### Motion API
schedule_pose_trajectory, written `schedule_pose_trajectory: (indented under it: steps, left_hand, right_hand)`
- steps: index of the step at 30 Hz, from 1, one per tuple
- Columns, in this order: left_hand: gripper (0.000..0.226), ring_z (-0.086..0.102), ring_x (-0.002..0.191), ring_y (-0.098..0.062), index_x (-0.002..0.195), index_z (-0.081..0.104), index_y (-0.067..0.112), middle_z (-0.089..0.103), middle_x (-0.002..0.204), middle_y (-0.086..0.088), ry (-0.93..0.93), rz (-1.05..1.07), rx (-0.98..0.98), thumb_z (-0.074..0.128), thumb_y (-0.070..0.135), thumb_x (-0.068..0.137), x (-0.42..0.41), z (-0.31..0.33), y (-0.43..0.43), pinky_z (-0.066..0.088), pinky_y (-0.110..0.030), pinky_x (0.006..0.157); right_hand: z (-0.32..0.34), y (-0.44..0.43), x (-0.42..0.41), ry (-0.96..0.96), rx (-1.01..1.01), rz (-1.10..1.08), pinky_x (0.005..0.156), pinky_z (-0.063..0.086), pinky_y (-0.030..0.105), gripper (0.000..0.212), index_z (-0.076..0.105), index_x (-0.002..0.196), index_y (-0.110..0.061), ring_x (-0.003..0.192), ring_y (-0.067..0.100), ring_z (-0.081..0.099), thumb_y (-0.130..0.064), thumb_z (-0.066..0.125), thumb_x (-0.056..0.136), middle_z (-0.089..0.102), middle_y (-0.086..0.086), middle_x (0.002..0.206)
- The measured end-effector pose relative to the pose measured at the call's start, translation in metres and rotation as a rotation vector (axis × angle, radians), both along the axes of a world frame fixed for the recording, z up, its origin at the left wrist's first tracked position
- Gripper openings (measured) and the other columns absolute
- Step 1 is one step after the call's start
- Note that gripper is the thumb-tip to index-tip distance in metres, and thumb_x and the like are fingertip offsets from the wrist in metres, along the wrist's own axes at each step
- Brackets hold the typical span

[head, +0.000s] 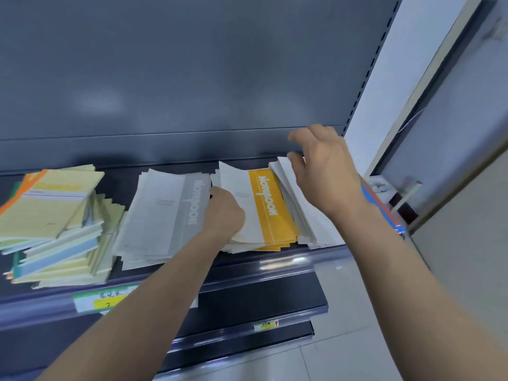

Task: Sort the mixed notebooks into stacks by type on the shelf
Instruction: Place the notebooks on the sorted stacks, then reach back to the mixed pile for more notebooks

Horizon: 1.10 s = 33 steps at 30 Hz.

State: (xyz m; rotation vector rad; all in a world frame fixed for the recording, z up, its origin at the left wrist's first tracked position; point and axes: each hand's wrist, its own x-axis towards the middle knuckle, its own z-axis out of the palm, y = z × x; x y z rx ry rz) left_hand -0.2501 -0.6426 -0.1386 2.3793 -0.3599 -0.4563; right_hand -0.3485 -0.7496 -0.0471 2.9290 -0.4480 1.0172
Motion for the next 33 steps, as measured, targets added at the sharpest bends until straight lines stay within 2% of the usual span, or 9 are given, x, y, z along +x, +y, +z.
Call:
schedule_pose_trajectory:
  steps: [4,6,10,13,17,20,23,26,33]
  left_hand:
    - [0.039,0.061,0.098,-0.028,0.125,0.035,-0.005,0.060,0.110,-0.014,-0.219,-0.093,0.275,0.051,0.012,0.092,-0.004,-0.005,0.001,0.040,-0.030,0.065]
    - [0.034,0.061,0.097,-0.026,0.118,0.042,0.002,0.061,0.109,-0.010,-0.311,-0.130,0.416,0.054,0.022,0.093,-0.004,-0.005,0.002,0.039,-0.029,0.064]
    - [0.038,0.054,0.107,-0.027,0.119,0.044,0.005,0.054,0.118,-0.011,-0.524,-0.160,0.497,0.057,0.029,0.092,-0.004,0.004,0.009,0.041,-0.032,0.077]
    - [0.039,0.049,0.111,-0.029,0.123,0.043,0.006,0.052,0.120,-0.011,-0.700,-0.159,0.450,0.052,0.029,0.094,-0.002,0.024,0.030,0.039,-0.036,0.086]
    - [0.023,0.054,0.098,-0.037,0.107,0.054,0.003,0.057,0.102,-0.015,-0.945,-0.085,0.198,0.059,0.012,0.087,0.004,0.066,0.076,0.038,-0.041,0.077]
    - [0.025,0.050,0.100,-0.036,0.111,0.054,0.003,0.055,0.106,-0.015,-0.988,-0.074,0.122,0.055,0.017,0.091,0.009,0.086,0.121,0.036,-0.043,0.079]
    - [0.017,0.054,0.083,-0.038,0.096,0.058,0.001,0.057,0.089,-0.018,-1.130,-0.066,0.007,0.057,0.011,0.083,0.013,0.097,0.171,0.041,-0.042,0.068]
    - [0.018,0.054,0.076,-0.037,0.093,0.059,0.000,0.057,0.084,-0.017,-1.165,-0.044,0.004,0.054,0.011,0.080,0.018,0.102,0.223,0.044,-0.043,0.065]
    - [0.017,0.054,0.076,-0.039,0.095,0.059,-0.001,0.057,0.086,-0.019,-1.205,0.023,0.005,0.055,0.008,0.080,0.039,0.104,0.357,0.048,-0.046,0.065]
  right_hand:
    - [-0.001,-0.006,0.002,0.111,0.006,-0.006,0.091,0.035,0.038,0.028,0.055,0.119,-0.010,0.110,0.029,0.048,-0.022,0.049,0.094,0.057,0.010,0.117]
    - [0.000,-0.004,0.004,0.118,0.021,0.020,0.092,0.033,0.036,0.029,0.053,0.121,-0.011,0.112,0.026,0.046,-0.025,0.047,0.095,0.056,0.007,0.119]
    - [0.001,0.006,0.015,0.149,-0.010,0.062,0.089,0.034,0.038,0.029,0.055,0.119,-0.009,0.108,0.030,0.048,-0.024,0.050,0.094,0.057,0.011,0.115]
    - [0.006,0.020,0.025,0.186,-0.040,0.101,0.087,0.033,0.037,0.030,0.054,0.119,-0.009,0.108,0.030,0.047,-0.025,0.050,0.094,0.056,0.010,0.117]
    - [0.019,0.053,0.040,0.193,-0.073,0.150,0.087,0.032,0.036,0.030,0.052,0.120,-0.010,0.108,0.029,0.045,-0.026,0.049,0.094,0.054,0.009,0.119]
    - [0.031,0.090,0.050,0.161,-0.061,0.184,0.087,0.032,0.036,0.029,0.052,0.118,-0.011,0.108,0.029,0.045,-0.024,0.049,0.093,0.054,0.008,0.117]
    - [0.040,0.134,0.060,0.149,-0.058,0.220,0.088,0.031,0.036,0.027,0.052,0.117,-0.011,0.109,0.028,0.044,-0.022,0.049,0.093,0.053,0.007,0.118]
    - [0.047,0.184,0.071,0.129,-0.065,0.252,0.087,0.030,0.034,0.026,0.052,0.116,-0.012,0.109,0.028,0.044,-0.022,0.048,0.093,0.053,0.006,0.118]
    - [0.052,0.316,0.102,0.135,-0.048,0.349,0.089,0.030,0.034,0.027,0.051,0.119,-0.014,0.112,0.026,0.043,-0.024,0.047,0.094,0.051,0.004,0.121]
